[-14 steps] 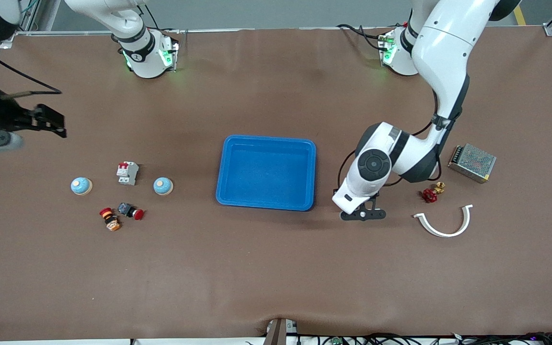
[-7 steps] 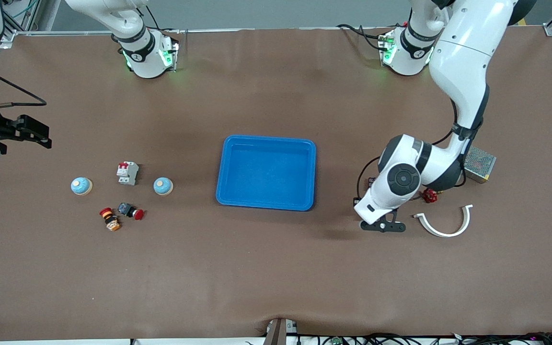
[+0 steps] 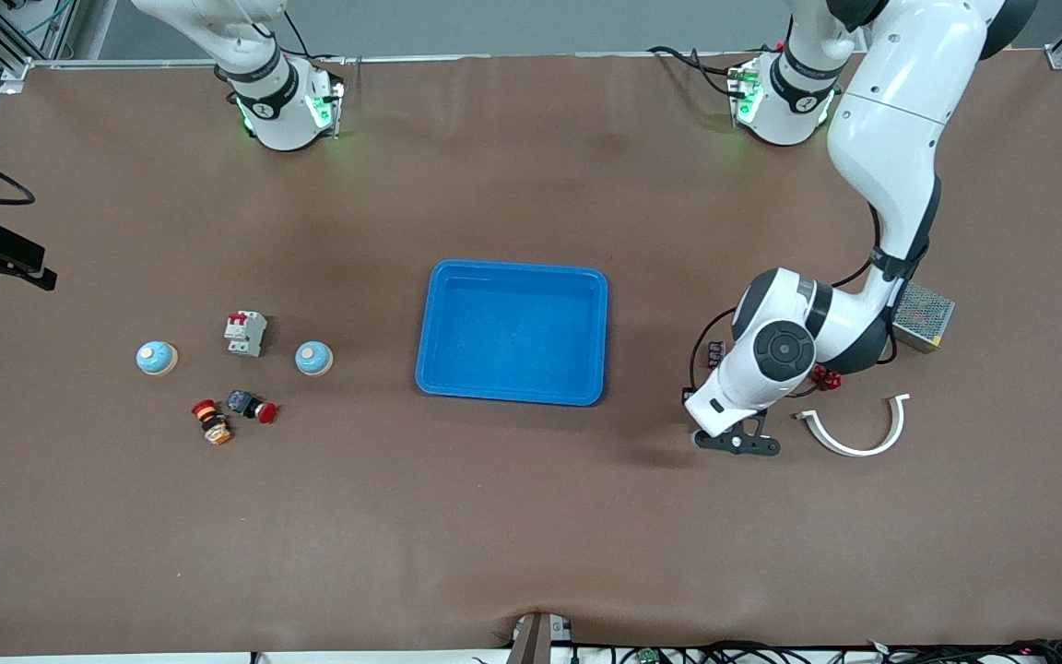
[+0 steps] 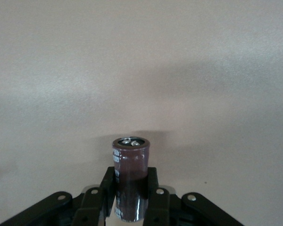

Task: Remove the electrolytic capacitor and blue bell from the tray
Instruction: 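Return the right arm to rest while the left gripper carries the capacitor, then lower the capacitor beside the first capacitor with the left gripper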

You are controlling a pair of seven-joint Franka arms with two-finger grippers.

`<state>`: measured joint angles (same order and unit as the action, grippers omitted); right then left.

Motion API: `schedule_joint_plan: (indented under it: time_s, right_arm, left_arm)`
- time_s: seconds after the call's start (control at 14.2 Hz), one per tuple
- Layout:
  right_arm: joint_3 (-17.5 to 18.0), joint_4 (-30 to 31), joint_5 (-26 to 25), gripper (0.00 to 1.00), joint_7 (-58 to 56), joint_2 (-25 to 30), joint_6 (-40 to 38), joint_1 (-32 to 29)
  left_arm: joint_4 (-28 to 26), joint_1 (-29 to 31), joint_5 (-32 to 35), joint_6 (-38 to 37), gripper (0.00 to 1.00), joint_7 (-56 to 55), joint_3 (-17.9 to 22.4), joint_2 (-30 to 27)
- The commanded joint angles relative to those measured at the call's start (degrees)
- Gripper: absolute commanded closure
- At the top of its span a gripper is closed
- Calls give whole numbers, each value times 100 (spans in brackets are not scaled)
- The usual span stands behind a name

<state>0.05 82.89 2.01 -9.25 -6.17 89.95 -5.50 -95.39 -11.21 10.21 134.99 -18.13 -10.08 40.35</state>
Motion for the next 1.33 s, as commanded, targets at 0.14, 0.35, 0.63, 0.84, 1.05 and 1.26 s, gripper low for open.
schedule_joint_plan:
  time_s: [0.14,0.35,0.63,0.84,1.05,1.26]
  right_arm:
    - [197,-124,124,0,72,-68,23,-109]
    - [241,-142,106,0,72,-51,-65,-65]
    - [84,25,10,0,344,19,40,278]
    - [83,375,10,0,345,264,189,287]
    - [83,658,10,0,354,433,392,278]
    - [83,641,1,0,939,407,418,295]
  left_arm:
    - [-6,22,131,195,100,37,-3,70]
    - [-6,31,131,230,100,46,6,105]
    - [-15,101,139,274,100,46,6,140]
    - [-15,110,148,344,100,55,15,184]
    - [-7,102,148,370,100,55,6,228]
    - [-6,102,140,388,100,55,15,263]
